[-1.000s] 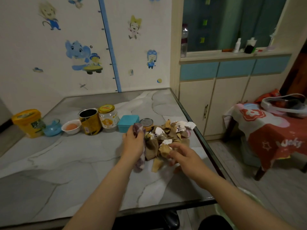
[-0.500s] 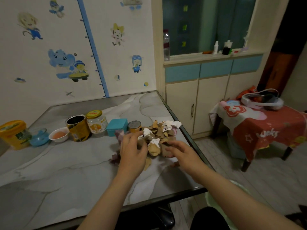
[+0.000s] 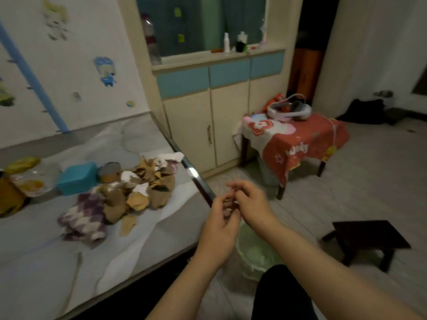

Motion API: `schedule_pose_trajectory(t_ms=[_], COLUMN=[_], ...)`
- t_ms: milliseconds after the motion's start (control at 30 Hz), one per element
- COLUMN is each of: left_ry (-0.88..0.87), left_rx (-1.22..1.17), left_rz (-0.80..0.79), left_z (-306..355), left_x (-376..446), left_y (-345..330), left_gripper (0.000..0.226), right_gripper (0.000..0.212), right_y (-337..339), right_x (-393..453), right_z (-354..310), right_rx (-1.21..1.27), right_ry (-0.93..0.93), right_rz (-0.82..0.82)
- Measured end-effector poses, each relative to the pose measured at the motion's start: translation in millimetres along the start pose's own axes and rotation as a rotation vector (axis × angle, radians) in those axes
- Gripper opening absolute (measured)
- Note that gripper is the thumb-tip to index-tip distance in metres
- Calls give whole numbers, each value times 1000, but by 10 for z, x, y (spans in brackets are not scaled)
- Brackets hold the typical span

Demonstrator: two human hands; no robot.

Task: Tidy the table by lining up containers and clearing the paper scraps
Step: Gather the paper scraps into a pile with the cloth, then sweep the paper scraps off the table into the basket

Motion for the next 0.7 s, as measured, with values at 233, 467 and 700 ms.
schedule_pose_trajectory(t_ms=[233, 467, 700], left_ry=[171, 370, 322], left_rx=[-116, 164, 570], left_rz=[-26, 142, 70], left_z=[-593, -1982, -3041], left_x=[238, 932, 1475], left_y=[-1364, -1886, -2029], left_gripper=[34, 27, 36], right_gripper=[28, 33, 37], right_y=[882, 1043, 599], right_x=[664, 1580, 2040], right_z=[954, 2023, 2669], right_rx=[-195, -553, -628], right_ry=[-112, -123, -69], right_rz=[59, -119, -297])
Point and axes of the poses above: each hand's wrist, its own x-axis towards the middle knuckle, its own y-axis out of the back of the hand, z = x × y, the point moved 7 cm from there along x, towards the middle knuckle, and after that the axes turned 15 degrees about z, right-handed, at the moved point
